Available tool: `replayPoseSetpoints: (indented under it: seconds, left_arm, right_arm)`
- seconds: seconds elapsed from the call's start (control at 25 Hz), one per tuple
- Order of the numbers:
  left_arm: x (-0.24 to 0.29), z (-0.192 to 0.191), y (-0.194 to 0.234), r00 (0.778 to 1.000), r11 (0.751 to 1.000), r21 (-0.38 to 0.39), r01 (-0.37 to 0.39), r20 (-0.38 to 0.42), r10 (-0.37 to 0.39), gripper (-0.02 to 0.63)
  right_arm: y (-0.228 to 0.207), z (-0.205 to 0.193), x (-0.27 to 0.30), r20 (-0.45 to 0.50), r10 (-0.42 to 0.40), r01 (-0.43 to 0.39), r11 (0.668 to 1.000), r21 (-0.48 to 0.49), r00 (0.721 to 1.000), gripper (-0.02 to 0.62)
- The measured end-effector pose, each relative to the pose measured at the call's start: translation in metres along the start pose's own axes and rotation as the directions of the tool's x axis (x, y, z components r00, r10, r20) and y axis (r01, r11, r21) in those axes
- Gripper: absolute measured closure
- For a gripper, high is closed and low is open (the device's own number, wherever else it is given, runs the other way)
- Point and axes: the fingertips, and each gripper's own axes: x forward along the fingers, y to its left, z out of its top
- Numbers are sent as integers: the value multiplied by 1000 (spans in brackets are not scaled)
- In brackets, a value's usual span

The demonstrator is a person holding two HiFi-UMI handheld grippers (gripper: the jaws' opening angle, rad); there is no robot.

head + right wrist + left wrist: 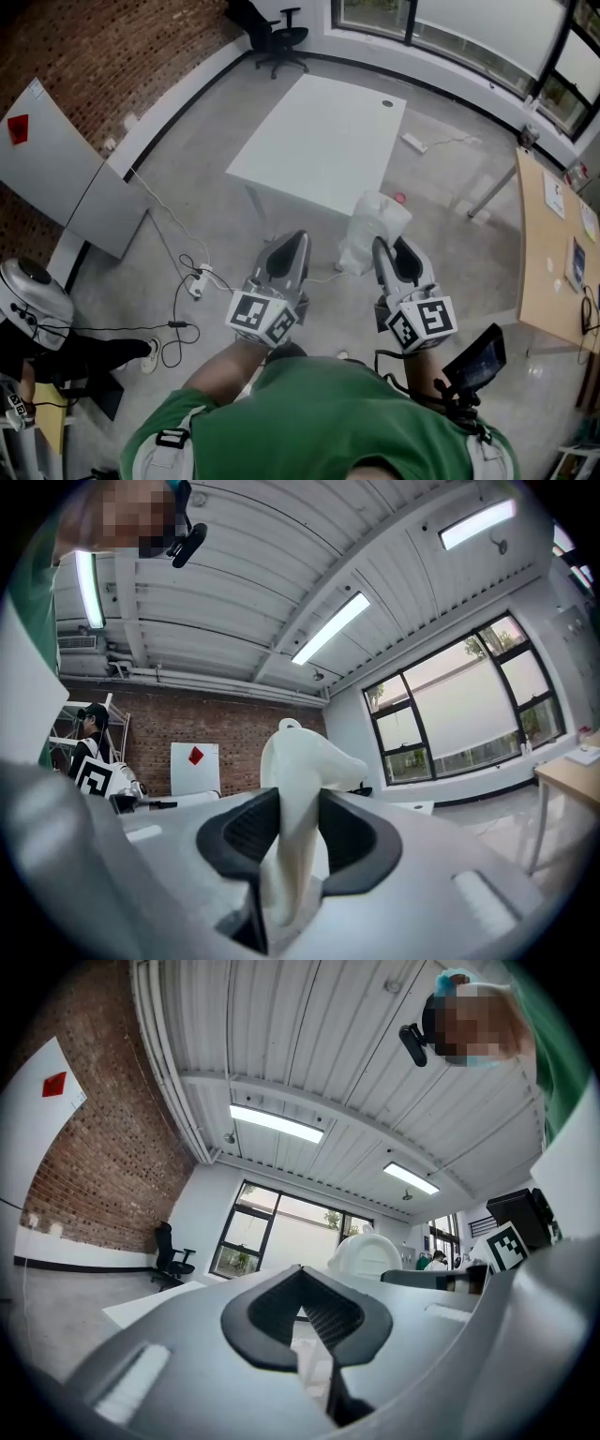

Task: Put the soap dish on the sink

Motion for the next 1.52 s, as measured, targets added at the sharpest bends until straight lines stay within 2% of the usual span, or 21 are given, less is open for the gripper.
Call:
replayPoseSetpoints:
  seconds: [0.52, 1.0, 1.24, 1.52]
  left_arm:
    - [1, 28, 140, 999, 999, -16, -34, 2, 34, 600]
    - [-33, 50, 250, 991, 991, -18, -133, 13, 134, 600]
    - [-17, 51, 291, 983, 983, -9, -185, 13, 185, 600]
    - [26, 52, 320, 967, 967, 29, -254, 30, 253, 600]
  right_arm:
    - [59, -15, 123, -2, -6, 6, 1000, 12, 1000, 469]
    - [129, -41, 214, -51, 73, -72, 997, 23, 996, 469]
    - [130, -50, 266, -68, 123, -121, 992, 36, 990, 469]
    - [101, -50, 321, -48, 190, -187, 980, 63, 981, 469]
